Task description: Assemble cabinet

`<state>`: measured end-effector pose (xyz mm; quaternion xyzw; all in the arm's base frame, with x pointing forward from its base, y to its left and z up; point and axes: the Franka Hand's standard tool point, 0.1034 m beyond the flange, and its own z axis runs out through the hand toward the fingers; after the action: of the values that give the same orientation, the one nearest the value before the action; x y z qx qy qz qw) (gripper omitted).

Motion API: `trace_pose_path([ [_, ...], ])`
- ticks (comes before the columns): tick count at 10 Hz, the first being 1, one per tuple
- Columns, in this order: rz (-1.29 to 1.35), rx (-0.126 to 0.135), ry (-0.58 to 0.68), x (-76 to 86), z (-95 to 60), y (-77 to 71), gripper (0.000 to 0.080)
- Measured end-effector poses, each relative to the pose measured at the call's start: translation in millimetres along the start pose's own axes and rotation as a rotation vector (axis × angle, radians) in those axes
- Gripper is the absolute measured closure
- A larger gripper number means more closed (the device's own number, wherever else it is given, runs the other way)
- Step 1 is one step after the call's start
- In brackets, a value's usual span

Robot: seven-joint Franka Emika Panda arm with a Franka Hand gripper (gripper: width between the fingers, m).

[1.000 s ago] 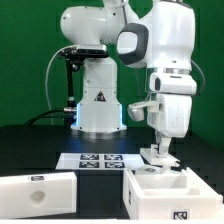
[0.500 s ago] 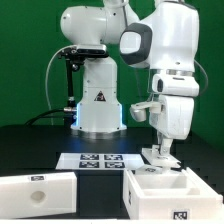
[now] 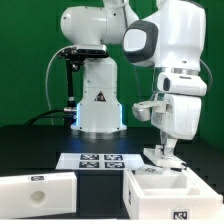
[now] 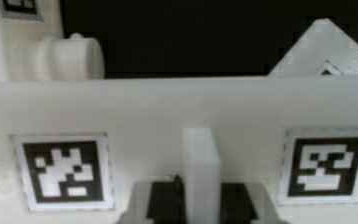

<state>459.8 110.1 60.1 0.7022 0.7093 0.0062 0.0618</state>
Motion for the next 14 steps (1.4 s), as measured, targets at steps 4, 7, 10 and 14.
trace_pose_path([
  [4, 0.008, 0.009, -0.004, 0.6, 4.1, 0.0, 0.0734],
  [7, 0.010, 0.016, -0.005, 1.1, 10.3, 0.1, 0.0734],
  [10, 0.010, 0.002, -0.004, 3.2, 6.6, 10.1, 0.0734],
  [14, 0.013, 0.000, -0.008, 4.9, 4.5, 17.3, 0.0734],
])
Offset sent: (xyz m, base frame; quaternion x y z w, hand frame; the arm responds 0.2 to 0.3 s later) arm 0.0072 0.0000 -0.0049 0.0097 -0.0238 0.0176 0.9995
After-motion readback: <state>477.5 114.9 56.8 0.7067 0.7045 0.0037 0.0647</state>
